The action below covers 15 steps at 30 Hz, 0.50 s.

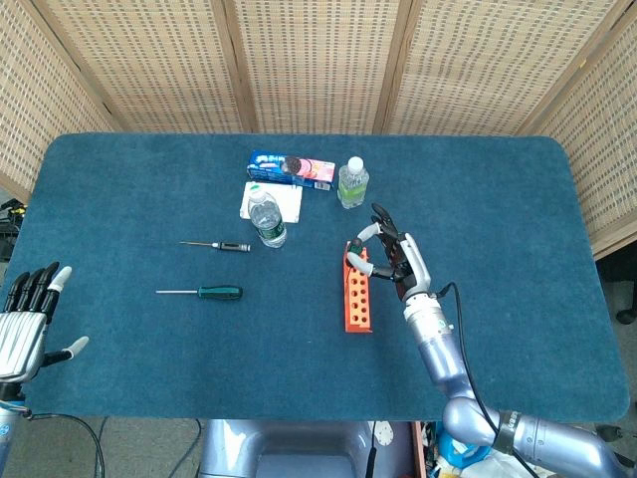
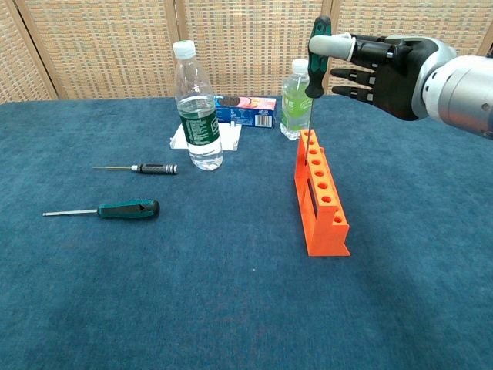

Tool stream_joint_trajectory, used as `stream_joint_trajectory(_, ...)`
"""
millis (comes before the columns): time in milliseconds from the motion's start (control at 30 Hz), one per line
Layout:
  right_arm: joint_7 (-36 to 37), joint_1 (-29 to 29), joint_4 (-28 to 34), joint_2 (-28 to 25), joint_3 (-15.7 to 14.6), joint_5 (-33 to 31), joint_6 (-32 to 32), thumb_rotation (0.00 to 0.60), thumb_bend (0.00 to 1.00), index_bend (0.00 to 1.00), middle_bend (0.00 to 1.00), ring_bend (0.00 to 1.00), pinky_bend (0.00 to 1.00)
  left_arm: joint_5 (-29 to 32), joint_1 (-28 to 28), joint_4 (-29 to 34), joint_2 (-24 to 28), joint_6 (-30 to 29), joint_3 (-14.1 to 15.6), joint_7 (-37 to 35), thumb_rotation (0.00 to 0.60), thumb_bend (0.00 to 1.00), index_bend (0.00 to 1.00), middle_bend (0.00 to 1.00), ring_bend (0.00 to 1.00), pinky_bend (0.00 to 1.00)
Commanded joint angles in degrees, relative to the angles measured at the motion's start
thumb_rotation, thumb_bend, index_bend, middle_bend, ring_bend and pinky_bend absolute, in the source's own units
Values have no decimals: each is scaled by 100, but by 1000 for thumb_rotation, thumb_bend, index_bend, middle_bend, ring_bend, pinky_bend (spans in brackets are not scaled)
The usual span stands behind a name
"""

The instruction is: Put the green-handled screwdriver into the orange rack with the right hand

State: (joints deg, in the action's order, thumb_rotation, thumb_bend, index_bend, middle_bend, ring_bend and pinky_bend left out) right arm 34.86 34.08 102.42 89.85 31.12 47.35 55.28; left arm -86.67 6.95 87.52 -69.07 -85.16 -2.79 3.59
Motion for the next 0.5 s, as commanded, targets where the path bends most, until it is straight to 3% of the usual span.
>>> stream_joint_trajectory(33, 24, -7, -40, 6, -2, 8, -34, 600, 218, 627, 15, 0, 0, 3, 1, -3, -2, 2, 0, 2, 600, 0, 0, 0, 0, 0)
stream_joint_trajectory(500, 41, -30, 29, -47, 103, 53, -61, 600, 218, 627, 15, 0, 0, 18, 15, -9, -11, 31, 2, 14, 600, 0, 0, 0, 0, 0)
